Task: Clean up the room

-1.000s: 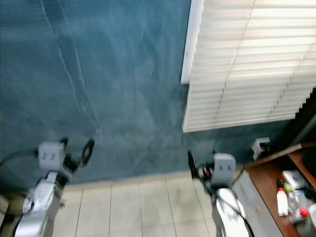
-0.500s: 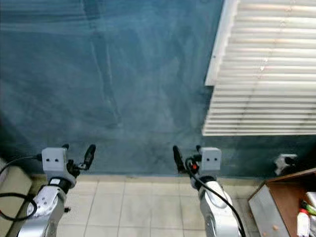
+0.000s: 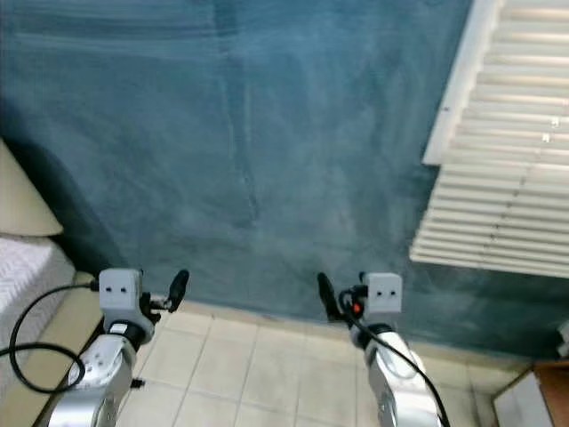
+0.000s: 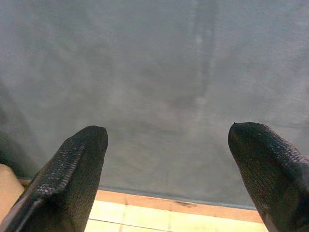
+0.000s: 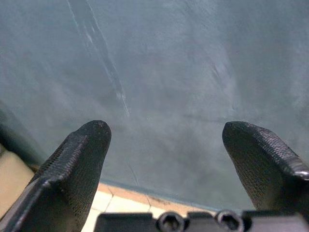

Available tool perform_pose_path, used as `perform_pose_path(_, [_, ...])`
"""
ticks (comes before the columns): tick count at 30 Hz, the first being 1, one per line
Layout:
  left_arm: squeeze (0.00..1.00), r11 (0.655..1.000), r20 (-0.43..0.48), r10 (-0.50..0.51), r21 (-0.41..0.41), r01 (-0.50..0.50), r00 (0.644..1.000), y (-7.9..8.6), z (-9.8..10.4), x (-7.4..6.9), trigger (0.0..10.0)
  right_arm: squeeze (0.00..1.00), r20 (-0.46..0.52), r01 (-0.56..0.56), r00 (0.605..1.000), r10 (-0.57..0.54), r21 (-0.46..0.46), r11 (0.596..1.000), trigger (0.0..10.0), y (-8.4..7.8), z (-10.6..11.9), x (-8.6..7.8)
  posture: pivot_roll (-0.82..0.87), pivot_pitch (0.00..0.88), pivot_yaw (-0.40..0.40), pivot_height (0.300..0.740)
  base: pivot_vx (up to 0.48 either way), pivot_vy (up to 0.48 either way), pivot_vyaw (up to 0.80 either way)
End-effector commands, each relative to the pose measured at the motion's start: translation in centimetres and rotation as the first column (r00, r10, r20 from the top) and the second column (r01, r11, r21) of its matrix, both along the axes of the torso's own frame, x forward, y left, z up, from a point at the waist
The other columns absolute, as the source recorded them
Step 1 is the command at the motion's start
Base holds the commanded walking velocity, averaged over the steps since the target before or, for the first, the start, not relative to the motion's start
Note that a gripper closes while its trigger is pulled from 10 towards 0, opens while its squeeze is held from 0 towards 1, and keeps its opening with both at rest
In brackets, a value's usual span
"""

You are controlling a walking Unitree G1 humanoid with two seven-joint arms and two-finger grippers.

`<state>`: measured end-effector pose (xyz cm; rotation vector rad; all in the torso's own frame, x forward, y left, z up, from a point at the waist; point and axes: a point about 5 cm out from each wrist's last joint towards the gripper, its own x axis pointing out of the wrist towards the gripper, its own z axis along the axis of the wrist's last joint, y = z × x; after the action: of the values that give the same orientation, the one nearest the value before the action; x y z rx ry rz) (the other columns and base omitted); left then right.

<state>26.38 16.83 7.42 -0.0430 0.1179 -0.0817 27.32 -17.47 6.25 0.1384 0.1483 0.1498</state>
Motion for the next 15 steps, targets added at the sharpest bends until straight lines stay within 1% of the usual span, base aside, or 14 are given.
perform_pose_path(1, [0.0, 0.999, 0.001, 0.013, 0.035, -0.013, 1.0, 0.5, 0.3, 0.3, 10.0, 0.0, -0.006, -0.017, 1.0, 0.017, 0.02, 1.0, 10.0, 0.7, 0.0, 0.3, -0.09, 0.0, 0.053, 0.74, 0.0, 0.0, 0.59])
perform_pose_path(2, [0.0, 0.999, -0.001, 0.017, 0.033, -0.017, 1.0, 0.5, 0.3, 0.4, 10.0, 0.0, -0.004, -0.016, 1.0, 0.017, 0.019, 1.0, 10.0, 0.7, 0.0, 0.4, -0.09, 0.0, 0.053, 0.74, 0.0, 0.0, 0.58])
perform_pose_path(3, [0.0, 0.998, 0.009, 0.024, 0.064, -0.025, 1.0, 0.7, 0.4, 0.5, 10.0, 0.0, -0.003, -0.015, 1.0, 0.015, 0.016, 1.0, 10.0, 0.6, 0.1, 0.4, -0.09, 0.0, 0.053, 0.74, 0.0, 0.0, 0.58])
perform_pose_path(4, [0.0, 0.997, 0.009, 0.032, 0.066, -0.033, 0.999, 0.8, 0.4, 0.6, 10.0, 0.0, -0.003, -0.015, 1.0, 0.015, 0.011, 1.0, 10.0, 0.5, 0.0, 0.3, -0.09, 0.0, 0.053, 0.74, 0.0, -0.24, 0.58])
perform_pose_path(5, [0.0, 0.997, 0.005, 0.039, 0.061, -0.039, 0.999, 0.7, 0.4, 0.7, 10.0, 0.0, -0.004, -0.019, 1.0, 0.019, 0.006, 1.0, 10.0, 0.6, 0.0, 0.3, -0.09, 0.0, 0.054, 0.74, 0.0, -0.48, 0.58])
perform_pose_path(10, [0.0, 0.994, 0.007, 0.038, 0.099, -0.038, 0.999, -0.1, 0.5, 0.9, 10.0, 0.0, -0.001, -0.041, 0.999, 0.041, -0.002, 0.999, 10.0, 0.8, 0.0, 0.3, -0.1, 0.0, 0.054, 0.74, 0.0, -0.48, 0.58])
perform_pose_path(11, [0.0, 0.995, 0.003, 0.038, 0.097, -0.038, 0.999, -0.2, 0.4, 1.0, 10.0, 0.0, -0.001, -0.044, 0.999, 0.044, -0.004, 0.999, 10.0, 0.7, 0.1, 0.3, -0.1, 0.0, 0.054, 0.74, 0.0, -0.48, 0.58])
perform_pose_path(12, [0.0, 0.997, -0.008, 0.041, 0.065, -0.04, 0.999, -0.4, 0.2, 1.0, 10.0, 0.0, 0.001, -0.051, 0.999, 0.051, -0.009, 0.999, 10.0, 0.7, 0.1, 0.4, -0.11, 0.0, 0.046, 0.74, 0.0, -0.48, 0.57])
perform_pose_path(13, [0.0, 0.998, -0.019, 0.053, 0.032, -0.052, 0.998, -0.4, 0.0, 1.0, 10.0, 0.0, 0.001, -0.056, 0.998, 0.056, -0.011, 0.998, 10.0, 0.6, 0.1, 0.3, -0.11, 0.0, 0.042, 0.74, 0.0, 0.0, 0.56])
perform_pose_path(15, [0.0, 0.997, -0.01, 0.068, 0.02, -0.068, 0.998, -0.3, 0.0, 1.0, 10.0, 0.0, -0.003, -0.065, 0.998, 0.065, -0.017, 0.998, 10.0, 0.5, 0.1, 0.3, -0.11, 0.0, 0.033, 0.74, 0.0, 0.0, 0.54])
